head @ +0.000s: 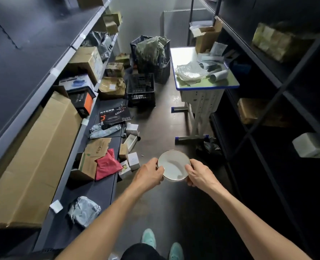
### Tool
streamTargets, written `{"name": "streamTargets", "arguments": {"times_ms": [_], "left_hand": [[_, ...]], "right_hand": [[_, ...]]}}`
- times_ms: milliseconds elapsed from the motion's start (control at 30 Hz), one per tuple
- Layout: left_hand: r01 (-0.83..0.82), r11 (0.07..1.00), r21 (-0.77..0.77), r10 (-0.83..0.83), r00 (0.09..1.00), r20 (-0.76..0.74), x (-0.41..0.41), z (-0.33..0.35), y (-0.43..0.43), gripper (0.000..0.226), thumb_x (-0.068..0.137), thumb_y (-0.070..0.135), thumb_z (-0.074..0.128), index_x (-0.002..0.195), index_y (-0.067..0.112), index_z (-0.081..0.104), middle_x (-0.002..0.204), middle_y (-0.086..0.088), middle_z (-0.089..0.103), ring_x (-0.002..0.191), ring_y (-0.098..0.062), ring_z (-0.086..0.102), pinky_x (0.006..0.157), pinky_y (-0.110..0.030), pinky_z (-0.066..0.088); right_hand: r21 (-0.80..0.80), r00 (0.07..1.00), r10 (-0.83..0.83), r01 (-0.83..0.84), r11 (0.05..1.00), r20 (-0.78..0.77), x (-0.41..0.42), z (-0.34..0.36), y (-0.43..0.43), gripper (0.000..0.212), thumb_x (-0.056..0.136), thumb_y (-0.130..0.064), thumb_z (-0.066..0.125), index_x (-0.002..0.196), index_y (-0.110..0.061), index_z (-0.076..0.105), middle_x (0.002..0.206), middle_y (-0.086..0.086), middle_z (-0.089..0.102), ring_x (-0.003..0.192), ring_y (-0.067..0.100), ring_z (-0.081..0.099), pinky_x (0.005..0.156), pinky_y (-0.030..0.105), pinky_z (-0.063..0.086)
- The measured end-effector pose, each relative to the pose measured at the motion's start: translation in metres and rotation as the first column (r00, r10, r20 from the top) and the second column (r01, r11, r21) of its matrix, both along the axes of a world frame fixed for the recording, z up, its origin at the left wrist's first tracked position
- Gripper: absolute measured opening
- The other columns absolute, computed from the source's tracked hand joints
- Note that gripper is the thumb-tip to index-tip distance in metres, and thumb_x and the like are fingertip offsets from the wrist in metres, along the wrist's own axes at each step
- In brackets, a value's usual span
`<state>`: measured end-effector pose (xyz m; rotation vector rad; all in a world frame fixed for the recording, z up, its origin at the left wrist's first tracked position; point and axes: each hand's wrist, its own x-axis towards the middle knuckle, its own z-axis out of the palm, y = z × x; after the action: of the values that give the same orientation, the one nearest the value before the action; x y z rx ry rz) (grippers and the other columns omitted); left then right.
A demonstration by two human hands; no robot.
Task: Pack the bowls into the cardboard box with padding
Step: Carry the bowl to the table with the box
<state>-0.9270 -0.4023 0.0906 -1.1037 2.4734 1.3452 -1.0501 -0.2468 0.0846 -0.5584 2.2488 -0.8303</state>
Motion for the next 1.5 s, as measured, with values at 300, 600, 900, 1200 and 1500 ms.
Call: {"name": "streamTargets", "arguments": {"times_ms": [300,600,900,1200,1500], "left_hand": [[0.019,0.999,0.039,-0.017,0.999,-0.040,-0.077,-0.011,-0.066,0.014,0.091,0.028,0.047,0.100,0.024,0.057,0.074,0.002,0.073,0.062,-0.010,0.069,0.064,-0.030,0.058],[0.009,0.998,0.067,-0.006,0.999,-0.042,-0.154,-0.016,-0.171,0.017,0.093,0.030,0.047,0.103,0.021,0.058,0.076,0.001,0.074,0.066,-0.016,0.071,0.069,-0.031,0.057],[0.024,0.996,0.084,-0.022,0.999,-0.026,-0.209,-0.020,-0.249,0.034,0.079,0.047,0.044,0.095,0.020,0.058,0.068,0.003,0.073,0.064,-0.017,0.071,0.077,-0.043,0.060],[0.016,1.000,0.021,-0.015,1.000,-0.028,-0.298,-0.015,-0.301,0.019,0.093,0.037,0.047,0.097,0.022,0.058,0.073,0.002,0.073,0.064,-0.015,0.071,0.075,-0.038,0.060],[-0.068,0.997,-0.031,0.069,0.997,0.019,-0.400,-0.003,-0.358,0.024,0.092,0.033,0.044,0.100,0.015,0.058,0.072,0.003,0.073,0.069,-0.018,0.072,0.078,-0.038,0.059]], "right_hand": [[0.036,1.000,-0.006,0.007,0.999,-0.018,-0.075,-0.004,-0.062,0.027,0.088,-0.034,0.035,0.092,-0.021,0.058,0.076,0.004,0.072,0.075,0.025,0.069,0.079,0.048,0.058],[0.025,1.000,-0.016,0.016,1.000,-0.007,-0.152,-0.004,-0.168,0.022,0.087,-0.028,0.040,0.088,-0.020,0.061,0.069,-0.001,0.073,0.065,0.018,0.069,0.072,0.041,0.059],[-0.006,0.996,-0.070,0.071,0.997,0.054,-0.201,-0.009,-0.238,0.020,0.091,-0.021,0.041,0.092,-0.017,0.061,0.062,-0.004,0.068,0.051,0.009,0.064,0.053,0.021,0.048],[-0.039,0.998,-0.054,0.056,0.998,0.044,-0.296,-0.008,-0.298,0.020,0.093,-0.022,0.042,0.092,-0.019,0.061,0.068,-0.001,0.072,0.047,0.005,0.060,0.047,0.015,0.043],[-0.091,0.993,-0.030,0.041,0.995,0.115,-0.405,-0.005,-0.361,0.020,0.095,-0.024,0.044,0.097,-0.016,0.061,0.075,0.003,0.072,0.057,0.010,0.064,0.052,0.019,0.052]]}}
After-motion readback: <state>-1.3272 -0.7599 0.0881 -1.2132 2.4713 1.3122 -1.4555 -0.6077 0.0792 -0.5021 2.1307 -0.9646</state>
